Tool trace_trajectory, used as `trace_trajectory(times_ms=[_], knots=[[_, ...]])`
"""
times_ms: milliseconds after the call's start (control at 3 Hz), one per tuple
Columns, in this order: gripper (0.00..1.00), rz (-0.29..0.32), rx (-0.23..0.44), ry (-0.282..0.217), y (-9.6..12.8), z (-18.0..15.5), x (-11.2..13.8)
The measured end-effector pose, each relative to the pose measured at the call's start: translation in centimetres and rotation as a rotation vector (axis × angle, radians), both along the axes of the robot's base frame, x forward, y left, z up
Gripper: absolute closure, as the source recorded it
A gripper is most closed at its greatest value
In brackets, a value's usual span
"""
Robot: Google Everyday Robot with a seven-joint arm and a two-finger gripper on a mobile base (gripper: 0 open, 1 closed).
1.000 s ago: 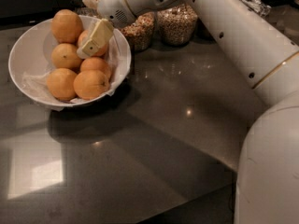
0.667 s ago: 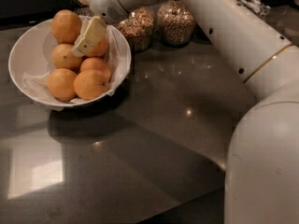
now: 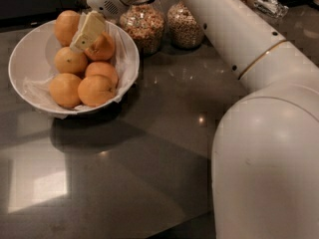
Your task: Pick orange from white bowl
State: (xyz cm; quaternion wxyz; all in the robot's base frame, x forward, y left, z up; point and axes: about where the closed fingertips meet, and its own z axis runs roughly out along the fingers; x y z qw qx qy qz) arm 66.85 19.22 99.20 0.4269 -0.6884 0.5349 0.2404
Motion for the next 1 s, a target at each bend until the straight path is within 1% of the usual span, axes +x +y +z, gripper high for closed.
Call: trace_trajectory(times_ms=[333, 1000], knots=[[0.10, -0.005, -0.012, -0.003, 0.4, -0.6, 1.1], [0.12, -0.001, -0.033, 0.000, 0.8, -1.6, 2.6]])
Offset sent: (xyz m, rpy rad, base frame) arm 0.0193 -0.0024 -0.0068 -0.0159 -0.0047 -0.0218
